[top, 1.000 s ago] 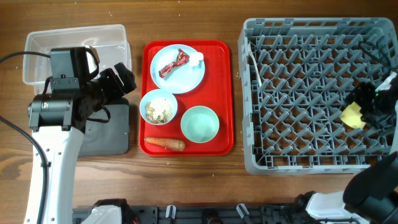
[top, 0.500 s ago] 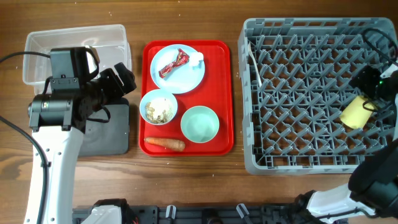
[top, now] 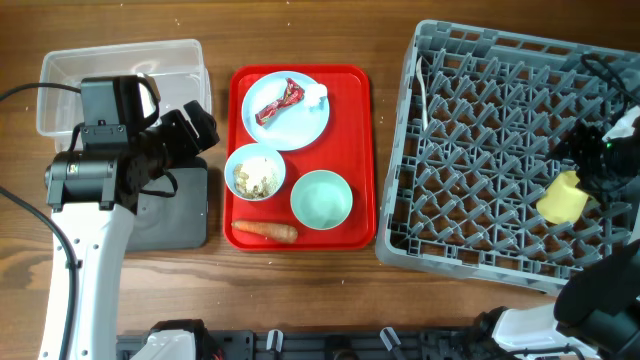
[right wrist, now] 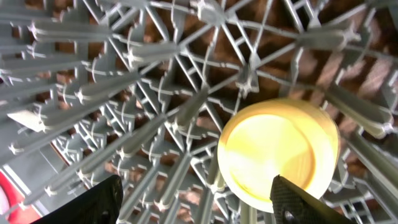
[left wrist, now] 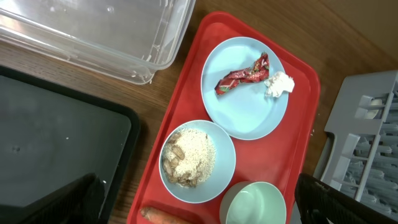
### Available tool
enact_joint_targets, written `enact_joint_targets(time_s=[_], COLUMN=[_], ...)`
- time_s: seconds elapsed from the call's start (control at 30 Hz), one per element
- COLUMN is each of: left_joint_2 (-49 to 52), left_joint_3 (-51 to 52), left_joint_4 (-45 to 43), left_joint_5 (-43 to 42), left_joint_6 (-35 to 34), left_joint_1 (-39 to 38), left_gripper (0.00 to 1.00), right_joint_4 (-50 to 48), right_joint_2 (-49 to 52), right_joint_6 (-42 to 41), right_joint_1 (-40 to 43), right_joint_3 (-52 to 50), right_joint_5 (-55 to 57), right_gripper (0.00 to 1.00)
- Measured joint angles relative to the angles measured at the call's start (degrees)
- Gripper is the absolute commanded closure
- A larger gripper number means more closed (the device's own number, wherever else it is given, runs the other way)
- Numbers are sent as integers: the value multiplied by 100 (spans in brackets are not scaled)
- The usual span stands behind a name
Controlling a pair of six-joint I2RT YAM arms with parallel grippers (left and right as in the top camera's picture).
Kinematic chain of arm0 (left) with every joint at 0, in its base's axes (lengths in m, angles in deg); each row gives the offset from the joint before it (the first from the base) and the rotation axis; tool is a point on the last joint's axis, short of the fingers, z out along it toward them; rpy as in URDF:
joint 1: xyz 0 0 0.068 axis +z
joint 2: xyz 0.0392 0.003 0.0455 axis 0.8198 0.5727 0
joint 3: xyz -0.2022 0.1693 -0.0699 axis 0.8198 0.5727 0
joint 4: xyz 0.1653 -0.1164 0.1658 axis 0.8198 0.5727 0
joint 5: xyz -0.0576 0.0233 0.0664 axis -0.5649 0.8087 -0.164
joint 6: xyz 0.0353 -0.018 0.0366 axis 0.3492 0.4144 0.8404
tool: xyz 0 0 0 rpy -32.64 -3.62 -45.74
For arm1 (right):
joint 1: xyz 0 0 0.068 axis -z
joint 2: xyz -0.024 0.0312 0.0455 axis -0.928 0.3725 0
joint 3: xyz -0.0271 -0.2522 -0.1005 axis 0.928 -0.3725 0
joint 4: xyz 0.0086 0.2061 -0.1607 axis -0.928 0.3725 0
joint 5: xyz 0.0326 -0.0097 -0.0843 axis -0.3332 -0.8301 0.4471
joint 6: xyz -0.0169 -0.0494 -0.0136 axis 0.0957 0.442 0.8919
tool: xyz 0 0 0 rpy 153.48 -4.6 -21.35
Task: Sort waste into correct bins and load items into the dishwasher rack
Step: 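Lower yellow cup into the rack and open the right gripper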
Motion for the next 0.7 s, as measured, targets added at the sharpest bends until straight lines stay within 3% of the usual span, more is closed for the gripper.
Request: enact_joint_targets(time_s=[0.2, 0.4, 0.53, 0.7], left_joint_2=[0, 0, 0, 0], left_joint_3=[0, 0, 0, 0], left_joint_4=[2, 9, 9, 9], left_joint_5=[0, 2, 2, 2], left_joint_6=[0, 0, 0, 0], left_joint_1=[0, 0, 0, 0], left_gripper=[0, 0, 0, 0], right_joint_4=[39, 1014, 833, 337], right_joint_2=[-15, -173, -306, -831], right_joint_6=[9, 4, 81, 1174], right_joint_1=[0, 17, 17, -157], right_joint_3=[0, -111, -131, -146], right_joint_5=[87, 389, 310, -1327], right_gripper=[20, 19, 20, 37])
